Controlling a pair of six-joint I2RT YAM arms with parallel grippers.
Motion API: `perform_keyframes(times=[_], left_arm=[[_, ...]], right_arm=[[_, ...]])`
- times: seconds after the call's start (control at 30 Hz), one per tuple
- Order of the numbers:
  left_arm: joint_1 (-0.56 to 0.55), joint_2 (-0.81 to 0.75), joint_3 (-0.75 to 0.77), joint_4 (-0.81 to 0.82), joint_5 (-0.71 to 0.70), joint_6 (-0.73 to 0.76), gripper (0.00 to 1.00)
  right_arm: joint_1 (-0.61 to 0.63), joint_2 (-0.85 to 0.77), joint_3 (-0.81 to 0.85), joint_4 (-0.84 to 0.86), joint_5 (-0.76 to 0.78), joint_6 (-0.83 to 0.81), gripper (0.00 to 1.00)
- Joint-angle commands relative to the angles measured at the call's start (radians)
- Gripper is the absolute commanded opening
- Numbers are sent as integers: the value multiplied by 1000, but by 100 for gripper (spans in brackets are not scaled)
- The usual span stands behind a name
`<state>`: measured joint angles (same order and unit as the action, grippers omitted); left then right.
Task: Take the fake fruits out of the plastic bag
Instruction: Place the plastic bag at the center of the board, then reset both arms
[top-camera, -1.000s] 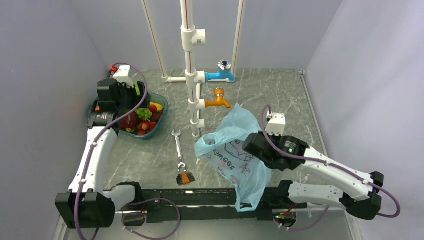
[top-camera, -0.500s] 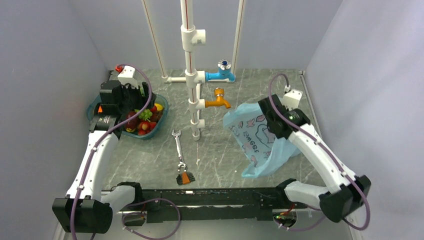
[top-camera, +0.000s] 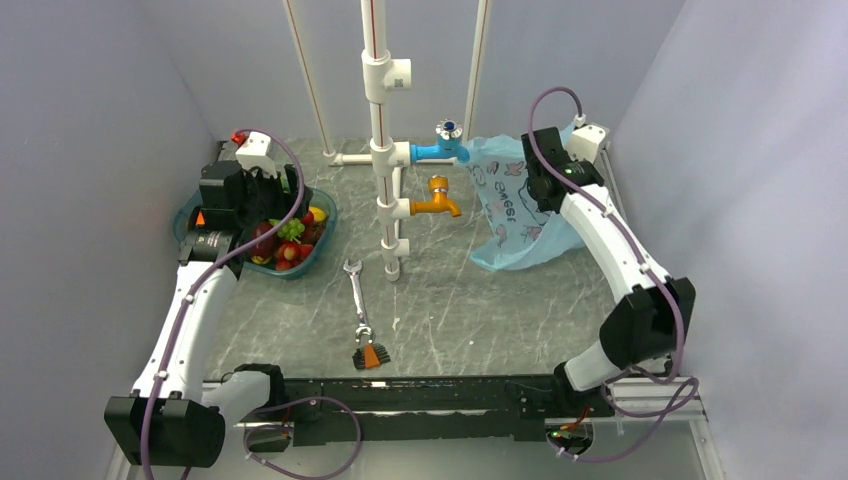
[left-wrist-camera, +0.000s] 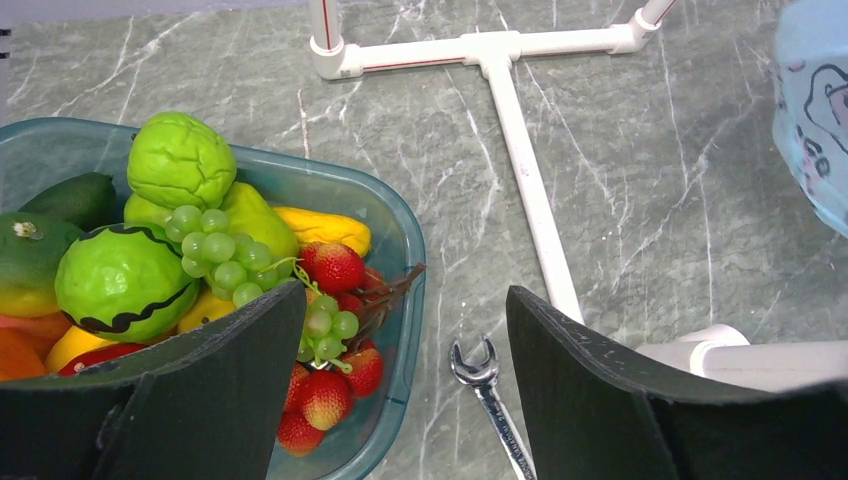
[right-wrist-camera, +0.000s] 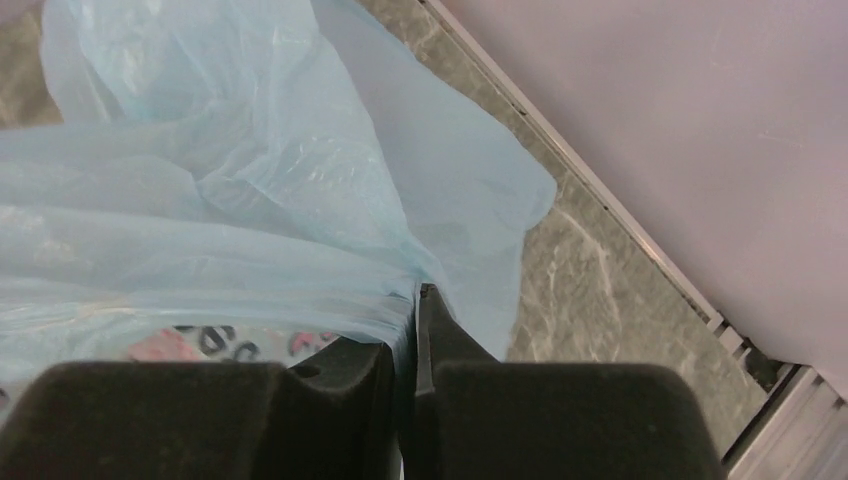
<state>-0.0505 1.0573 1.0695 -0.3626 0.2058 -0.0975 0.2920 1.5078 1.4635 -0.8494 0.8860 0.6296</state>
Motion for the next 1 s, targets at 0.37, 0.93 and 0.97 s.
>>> perform_keyframes(times=[0.37,0.93,0.97], left_arm=[[-3,-14,3,45,32,21,79],[-298,-239,-139,92,-272,72,96],[-298,-271,-148,77,-268,42,96]], right_arm=[[10,-18,-134,94,-288,-146,82],[326,-698,-329,-50,-478,-89,100],[325,-729,-323,-63,-477,-92,100]])
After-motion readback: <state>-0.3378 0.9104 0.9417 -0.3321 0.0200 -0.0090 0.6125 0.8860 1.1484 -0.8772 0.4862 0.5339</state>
